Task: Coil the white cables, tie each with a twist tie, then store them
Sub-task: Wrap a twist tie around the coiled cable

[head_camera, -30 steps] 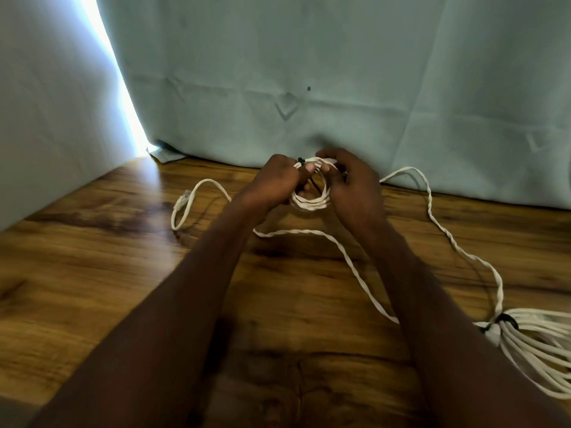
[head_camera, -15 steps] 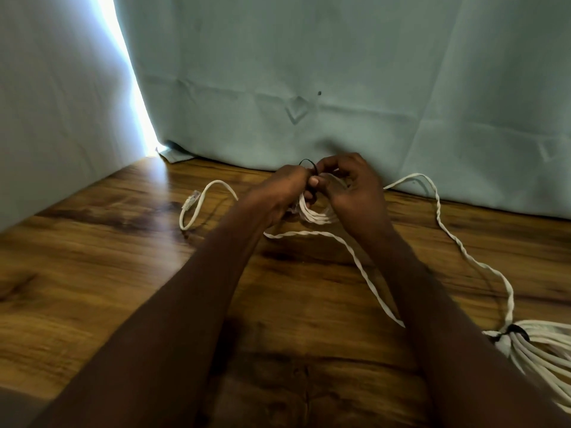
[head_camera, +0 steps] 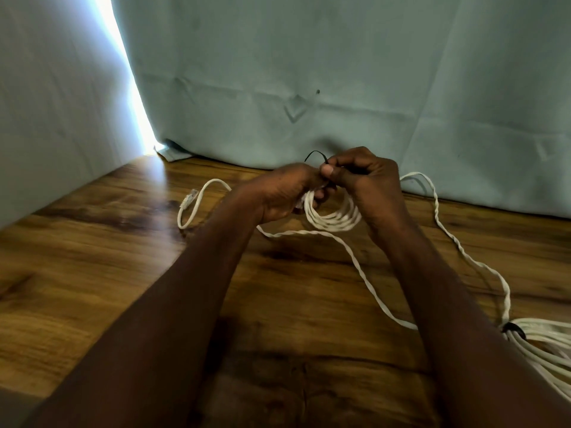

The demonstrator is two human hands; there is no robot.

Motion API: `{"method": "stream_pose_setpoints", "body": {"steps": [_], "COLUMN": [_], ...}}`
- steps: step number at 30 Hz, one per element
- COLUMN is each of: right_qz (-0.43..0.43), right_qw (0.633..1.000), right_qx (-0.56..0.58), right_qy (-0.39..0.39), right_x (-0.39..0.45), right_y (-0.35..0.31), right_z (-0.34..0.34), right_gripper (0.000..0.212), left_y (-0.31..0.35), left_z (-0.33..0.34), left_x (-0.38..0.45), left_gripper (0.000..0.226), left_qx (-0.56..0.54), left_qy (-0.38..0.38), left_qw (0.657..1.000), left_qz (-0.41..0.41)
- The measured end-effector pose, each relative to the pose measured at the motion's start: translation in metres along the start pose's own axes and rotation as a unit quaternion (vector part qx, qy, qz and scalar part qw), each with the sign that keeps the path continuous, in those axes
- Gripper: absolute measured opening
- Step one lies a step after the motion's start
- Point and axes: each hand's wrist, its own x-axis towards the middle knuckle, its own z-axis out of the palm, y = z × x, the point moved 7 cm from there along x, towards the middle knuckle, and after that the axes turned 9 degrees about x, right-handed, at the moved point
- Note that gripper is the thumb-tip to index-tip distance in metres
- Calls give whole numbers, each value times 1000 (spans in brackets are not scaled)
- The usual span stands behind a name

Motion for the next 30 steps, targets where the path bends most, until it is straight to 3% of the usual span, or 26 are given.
{"method": "stream_pose_setpoints", "body": {"steps": [6,9,12,14,18,20,22,25,27,30], "right_qz": [27,120,239,274,301,303,269,194,193,262], "right_qw": [999,990,944,929,927,922,933,966,964,933], "right_qx": [-26,51,195,213,196,227,233,171,175,222], "right_qy": [1,53,116,128,107,84,58,32,59,108], "right_x": [-3,-6,-13,-16,-13,-12,-9,-5,-3,-6], "right_y": [3,11,23,26,32,31,27,16,19,38], "right_z": [-2,-7,-12,-15,-20,-16,-12,-8,-11,-18], "right_gripper": [13,11,10,12,27,18,5,3,6,23], "left_y": [9,15,20,21,22,26,27,24,22,23], "left_z": [5,12,21,25,26,28,29,25,24,27], "left_x": [-1,-4,-7,-5,-5,-11,-13,-8,-7,-5], "left_gripper": [27,25,26,30,27,30,24,22,26,28], "left_qx": [186,226,242,284,344,344,324,299,301,348], "left_qy": [52,43,38,47,74,64,54,53,56,76], "left_qw": [981,970,965,952,924,920,928,941,940,919], "left_qz": [38,80,97,107,148,177,175,151,148,166]}}
